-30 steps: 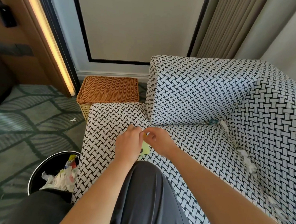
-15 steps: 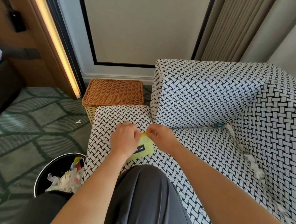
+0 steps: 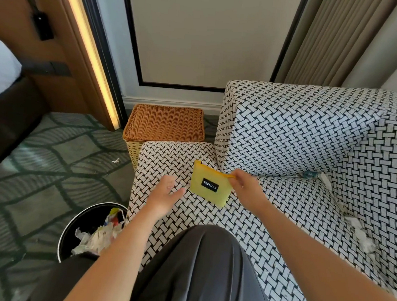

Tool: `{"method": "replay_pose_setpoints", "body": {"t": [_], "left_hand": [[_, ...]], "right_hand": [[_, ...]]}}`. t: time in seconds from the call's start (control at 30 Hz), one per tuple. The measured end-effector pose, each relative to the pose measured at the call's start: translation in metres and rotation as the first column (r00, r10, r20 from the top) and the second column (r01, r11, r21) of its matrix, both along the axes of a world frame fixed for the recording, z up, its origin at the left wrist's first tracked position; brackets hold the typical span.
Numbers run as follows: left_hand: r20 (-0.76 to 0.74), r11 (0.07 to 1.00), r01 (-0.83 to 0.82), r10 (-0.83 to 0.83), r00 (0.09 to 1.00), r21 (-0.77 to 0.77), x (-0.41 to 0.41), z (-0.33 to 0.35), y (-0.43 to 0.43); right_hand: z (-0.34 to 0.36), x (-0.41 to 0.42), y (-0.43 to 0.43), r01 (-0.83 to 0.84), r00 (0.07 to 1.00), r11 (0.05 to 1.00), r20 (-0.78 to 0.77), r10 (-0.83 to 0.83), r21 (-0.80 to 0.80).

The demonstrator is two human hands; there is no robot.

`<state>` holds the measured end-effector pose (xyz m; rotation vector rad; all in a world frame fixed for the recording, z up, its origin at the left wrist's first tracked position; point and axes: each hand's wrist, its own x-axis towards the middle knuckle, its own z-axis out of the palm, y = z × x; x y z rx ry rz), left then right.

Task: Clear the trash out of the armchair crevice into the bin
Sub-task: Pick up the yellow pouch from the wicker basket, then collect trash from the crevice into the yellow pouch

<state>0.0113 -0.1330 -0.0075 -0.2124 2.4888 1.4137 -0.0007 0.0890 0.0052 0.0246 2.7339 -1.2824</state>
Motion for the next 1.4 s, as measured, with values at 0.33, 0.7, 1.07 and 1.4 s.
{"method": "replay_pose_setpoints", "body": {"t": [0.33,0.7,1.07,1.4], "left_hand": [[0.027,0.957,0.077,-0.088,0.996,0.28,-0.023,0.002,0.009],[-0.007,0.854,-0.315,0.349,0.937,0.414,-0.123,-0.036,-0.065],[-0.042,0.888,-0.354,0.381,0.923,0.293,-0.274,-0.075,-0.113],[0.06,0.825,-0.486,0.49,0.869,0.288,-0.337,-0.113,-0.112]], "right_hand": [[0.002,-0.037,-0.043,0.212,0.973,0.927,-0.017,-0.228,-0.308],[-0.05,-0.143,-0.134,0.054,0.991,0.934,0.135,-0.007,-0.352],[-0.097,-0.287,-0.188,0.036,0.998,0.976,0.053,-0.025,-0.213],[-0.128,-0.34,-0.195,0.19,0.982,0.958,0.038,-0.186,-0.214]]}}
